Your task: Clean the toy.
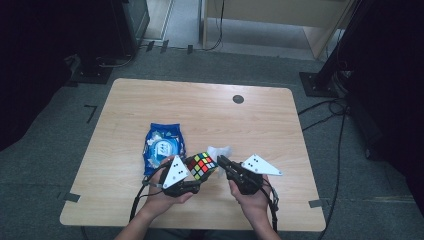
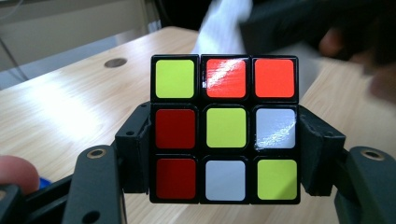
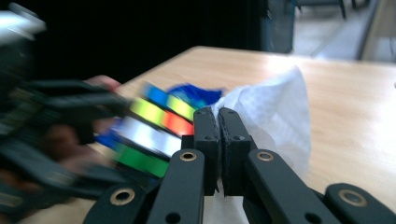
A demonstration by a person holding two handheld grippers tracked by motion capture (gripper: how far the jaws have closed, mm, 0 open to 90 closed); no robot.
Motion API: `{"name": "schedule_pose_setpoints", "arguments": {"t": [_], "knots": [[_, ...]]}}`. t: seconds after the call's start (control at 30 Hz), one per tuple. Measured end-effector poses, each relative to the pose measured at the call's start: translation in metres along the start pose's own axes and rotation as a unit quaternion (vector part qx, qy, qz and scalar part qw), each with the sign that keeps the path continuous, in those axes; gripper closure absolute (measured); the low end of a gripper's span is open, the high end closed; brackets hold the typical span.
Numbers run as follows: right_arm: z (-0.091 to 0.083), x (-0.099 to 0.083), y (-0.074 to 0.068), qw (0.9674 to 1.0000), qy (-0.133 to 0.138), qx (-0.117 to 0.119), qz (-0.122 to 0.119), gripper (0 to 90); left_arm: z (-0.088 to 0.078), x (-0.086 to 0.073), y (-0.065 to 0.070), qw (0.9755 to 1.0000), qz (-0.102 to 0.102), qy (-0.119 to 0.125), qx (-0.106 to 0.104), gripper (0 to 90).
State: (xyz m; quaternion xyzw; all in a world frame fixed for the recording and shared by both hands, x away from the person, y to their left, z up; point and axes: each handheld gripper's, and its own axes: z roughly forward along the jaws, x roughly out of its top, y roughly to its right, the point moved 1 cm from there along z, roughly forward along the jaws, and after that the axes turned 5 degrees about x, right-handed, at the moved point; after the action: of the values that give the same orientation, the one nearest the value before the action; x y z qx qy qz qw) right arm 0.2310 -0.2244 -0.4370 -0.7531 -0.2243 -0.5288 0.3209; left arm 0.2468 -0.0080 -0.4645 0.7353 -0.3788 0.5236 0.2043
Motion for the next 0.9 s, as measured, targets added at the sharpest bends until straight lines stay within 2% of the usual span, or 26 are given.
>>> {"name": "schedule_pose_setpoints", "arguments": {"t": [0.1, 0.2, 0.27, 0.33, 0.5, 0.53, 0.6, 0.67, 0.73, 0.8, 0.83, 0.9], "knots": [[0.000, 0.008, -0.015, 0.9993, 0.008, 0.030, -0.021, 88.0, 0.002, 0.001, 0.006, 1.0000, 0.003, 0.003, -0.008, 34.3], [0.001, 0.008, -0.017, 0.9992, 0.008, 0.037, -0.015, 88.1, -0.001, 0.005, 0.009, 0.9998, -0.001, 0.012, -0.018, 34.3], [0.001, 0.005, -0.013, 0.9994, 0.009, 0.033, -0.005, 88.2, -0.004, 0.006, 0.007, 0.9995, -0.012, 0.019, -0.023, 34.3], [0.001, 0.003, -0.006, 0.9998, 0.006, 0.019, 0.005, 88.2, -0.007, 0.007, 0.002, 0.9988, -0.026, 0.028, -0.030, 34.3], [0.002, -0.004, 0.013, 0.9993, -0.020, -0.010, 0.030, 88.1, -0.007, 0.006, -0.002, 0.9987, -0.033, 0.032, -0.022, 34.3], [0.002, -0.004, 0.014, 0.9991, -0.019, -0.013, 0.036, 88.2, -0.006, 0.005, -0.002, 0.9990, -0.028, 0.027, -0.019, 34.3], [0.001, -0.003, 0.011, 0.9993, -0.012, -0.004, 0.034, 88.1, -0.002, 0.002, 0.000, 0.9998, -0.013, 0.014, -0.009, 34.3], [0.000, 0.002, 0.002, 0.9996, 0.000, 0.013, 0.024, 88.0, 0.000, 0.001, 0.003, 0.9999, -0.008, 0.007, -0.007, 34.3], [-0.001, 0.008, -0.008, 0.9990, 0.009, 0.040, 0.015, 87.8, 0.002, 0.000, 0.005, 0.9999, -0.005, 0.004, -0.008, 34.3], [-0.001, 0.010, -0.017, 0.9984, 0.013, 0.055, 0.007, 87.8, 0.001, 0.002, 0.007, 0.9999, -0.004, 0.009, -0.012, 34.3], [0.000, 0.010, -0.019, 0.9981, 0.012, 0.061, 0.008, 87.7, 0.000, 0.003, 0.007, 0.9998, -0.005, 0.011, -0.015, 34.3], [0.001, 0.008, -0.017, 0.9983, 0.012, 0.057, 0.009, 87.7, -0.002, 0.004, 0.006, 0.9996, -0.012, 0.016, -0.019, 34.3]]}}
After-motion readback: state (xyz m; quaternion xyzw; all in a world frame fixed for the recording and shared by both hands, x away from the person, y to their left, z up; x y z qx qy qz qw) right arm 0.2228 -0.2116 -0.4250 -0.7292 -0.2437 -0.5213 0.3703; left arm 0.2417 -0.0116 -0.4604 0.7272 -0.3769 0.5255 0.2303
